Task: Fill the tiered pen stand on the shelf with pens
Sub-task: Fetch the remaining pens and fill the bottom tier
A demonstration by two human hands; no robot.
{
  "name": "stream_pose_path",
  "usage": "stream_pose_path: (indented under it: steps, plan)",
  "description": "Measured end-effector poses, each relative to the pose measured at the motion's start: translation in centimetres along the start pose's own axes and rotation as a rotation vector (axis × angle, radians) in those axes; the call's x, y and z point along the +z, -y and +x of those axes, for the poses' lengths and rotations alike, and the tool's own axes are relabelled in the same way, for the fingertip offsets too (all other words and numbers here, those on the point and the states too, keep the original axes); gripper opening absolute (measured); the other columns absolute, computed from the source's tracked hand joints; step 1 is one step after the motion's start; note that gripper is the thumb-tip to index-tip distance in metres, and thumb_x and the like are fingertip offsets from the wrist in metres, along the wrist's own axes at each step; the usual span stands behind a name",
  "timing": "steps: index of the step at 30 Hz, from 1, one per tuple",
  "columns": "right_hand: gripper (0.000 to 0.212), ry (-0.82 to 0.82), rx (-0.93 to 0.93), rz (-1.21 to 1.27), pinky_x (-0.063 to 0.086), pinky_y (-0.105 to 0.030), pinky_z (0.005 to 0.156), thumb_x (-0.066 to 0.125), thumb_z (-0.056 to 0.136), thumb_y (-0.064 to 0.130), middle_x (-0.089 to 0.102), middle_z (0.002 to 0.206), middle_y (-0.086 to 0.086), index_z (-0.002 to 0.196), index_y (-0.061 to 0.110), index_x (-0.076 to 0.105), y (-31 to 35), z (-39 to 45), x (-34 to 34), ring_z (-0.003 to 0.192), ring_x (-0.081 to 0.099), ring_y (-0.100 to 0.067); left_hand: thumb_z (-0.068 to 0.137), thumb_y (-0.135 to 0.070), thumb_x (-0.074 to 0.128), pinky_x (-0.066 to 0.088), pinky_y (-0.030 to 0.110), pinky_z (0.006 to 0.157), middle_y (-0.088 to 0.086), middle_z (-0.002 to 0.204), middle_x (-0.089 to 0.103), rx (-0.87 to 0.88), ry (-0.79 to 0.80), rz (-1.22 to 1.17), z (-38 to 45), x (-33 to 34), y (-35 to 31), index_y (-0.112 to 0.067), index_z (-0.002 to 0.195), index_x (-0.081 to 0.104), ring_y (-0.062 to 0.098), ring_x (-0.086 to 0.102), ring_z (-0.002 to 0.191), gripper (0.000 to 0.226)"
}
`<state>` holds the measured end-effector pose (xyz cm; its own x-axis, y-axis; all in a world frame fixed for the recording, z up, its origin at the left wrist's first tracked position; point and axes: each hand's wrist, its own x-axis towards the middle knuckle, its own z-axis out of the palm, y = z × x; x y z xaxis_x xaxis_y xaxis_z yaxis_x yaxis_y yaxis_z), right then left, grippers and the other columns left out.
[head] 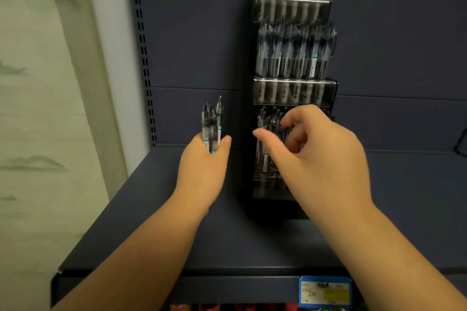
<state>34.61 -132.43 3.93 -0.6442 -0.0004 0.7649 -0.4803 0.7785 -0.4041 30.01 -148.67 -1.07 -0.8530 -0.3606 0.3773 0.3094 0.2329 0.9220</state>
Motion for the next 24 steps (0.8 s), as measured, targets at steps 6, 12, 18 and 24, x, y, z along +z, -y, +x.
stream_pose_path:
  steps: [6, 12, 18, 24]
  plan:
    - [0.036, 0.157, -0.101, -0.038, 0.053, -0.032, 0.069, 0.058, 0.092, 0.062, 0.065, 0.073, 0.011, 0.104, 0.03, 0.067, 4.3, 0.6, 2.7, 0.075, 0.064, -0.009, 0.096, -0.023, 0.051, 0.041, 0.027, 0.06, -0.01, 0.068, 0.053, 0.256, 0.095, 0.339, -0.1, -0.2, 0.3, -0.023, 0.081, 0.049, 0.011, 0.052, 0.064, 0.016]
    - [0.028, 0.163, -0.074, 0.021, 0.054, -0.032, 0.07, 0.056, 0.097, 0.053, 0.064, 0.076, 0.01, 0.093, 0.026, 0.063, 5.0, 1.4, 4.5, 0.076, 0.062, -0.01, 0.089, -0.033, 0.05, 0.044, 0.034, 0.069, -0.009, 0.074, 0.051, 0.345, 0.054, 0.257, -0.5, -0.6, 0.3, -0.035, 0.076, 0.058, 0.012, 0.05, 0.073, 0.015]
    - [0.03, 0.068, 0.026, 0.211, 0.037, -0.013, 0.055, 0.065, 0.093, 0.049, 0.058, 0.06, 0.014, 0.074, 0.026, 0.061, 3.9, 1.8, 3.9, 0.065, 0.057, -0.001, 0.092, -0.016, 0.056, 0.058, 0.043, 0.078, -0.005, 0.093, 0.067, 0.344, -0.011, 0.32, -0.4, 0.0, -0.5, -0.017, 0.11, 0.061, 0.017, 0.067, 0.086, 0.018]
    - [0.029, -0.114, -0.006, 0.365, 0.042, -0.025, 0.056, 0.063, 0.096, 0.042, 0.056, 0.059, 0.008, 0.076, 0.022, 0.062, 3.6, 2.5, 2.4, 0.058, 0.055, -0.006, 0.093, -0.037, 0.057, 0.047, 0.034, 0.061, -0.003, 0.073, 0.059, 0.165, 0.041, 0.201, -0.7, 0.1, -0.6, -0.026, 0.083, 0.052, 0.013, 0.057, 0.067, 0.016]
